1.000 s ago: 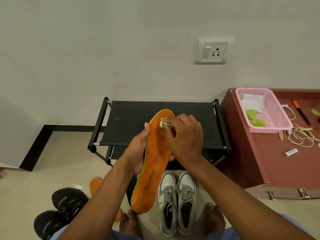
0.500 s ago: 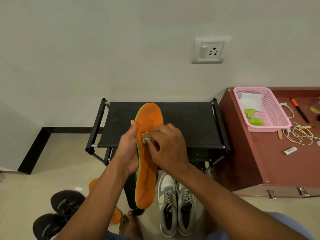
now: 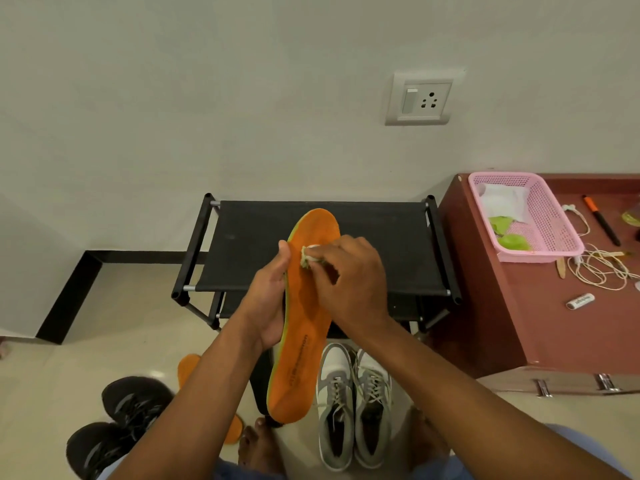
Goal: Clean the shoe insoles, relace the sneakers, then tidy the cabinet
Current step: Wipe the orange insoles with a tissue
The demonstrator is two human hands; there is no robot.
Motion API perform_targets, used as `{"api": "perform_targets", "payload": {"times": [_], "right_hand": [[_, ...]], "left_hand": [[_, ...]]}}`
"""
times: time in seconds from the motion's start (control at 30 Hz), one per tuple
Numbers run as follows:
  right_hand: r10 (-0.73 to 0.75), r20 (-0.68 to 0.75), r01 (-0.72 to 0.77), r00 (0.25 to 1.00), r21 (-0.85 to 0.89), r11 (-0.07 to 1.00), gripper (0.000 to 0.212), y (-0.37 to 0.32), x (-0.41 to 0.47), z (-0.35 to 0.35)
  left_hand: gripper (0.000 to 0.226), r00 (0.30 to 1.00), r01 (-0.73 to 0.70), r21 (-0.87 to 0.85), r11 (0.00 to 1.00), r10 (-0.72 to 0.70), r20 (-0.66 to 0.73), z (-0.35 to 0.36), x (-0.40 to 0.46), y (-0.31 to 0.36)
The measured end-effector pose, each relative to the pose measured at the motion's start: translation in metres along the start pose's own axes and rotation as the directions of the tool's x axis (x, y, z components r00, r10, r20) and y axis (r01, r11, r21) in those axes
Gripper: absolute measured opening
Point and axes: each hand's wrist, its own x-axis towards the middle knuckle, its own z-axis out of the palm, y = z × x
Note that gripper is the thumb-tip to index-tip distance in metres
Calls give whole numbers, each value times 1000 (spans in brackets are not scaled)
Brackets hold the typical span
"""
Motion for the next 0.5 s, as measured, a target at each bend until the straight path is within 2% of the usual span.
{"api": "perform_targets", "payload": {"times": [0.13, 0.23, 0.37, 0.5], "right_hand": [[-74, 111, 67, 991, 68, 995, 11, -21, -16, 9], [-78, 133, 72, 988, 46, 996, 12, -22, -18, 11], [-58, 64, 61, 996, -49, 997, 9, -17, -8, 5], [19, -63, -27, 998, -136, 990, 6, 1, 9, -5]], "left_hand": [[78, 998, -34, -112, 993, 27, -56, -11, 0, 5], [77, 997, -53, -128, 990, 46, -54, -13, 0, 4], [74, 999, -39, -86, 996, 37, -25, -6, 0, 1], [68, 998, 8, -30, 1000, -6, 64, 8, -2, -3]]}}
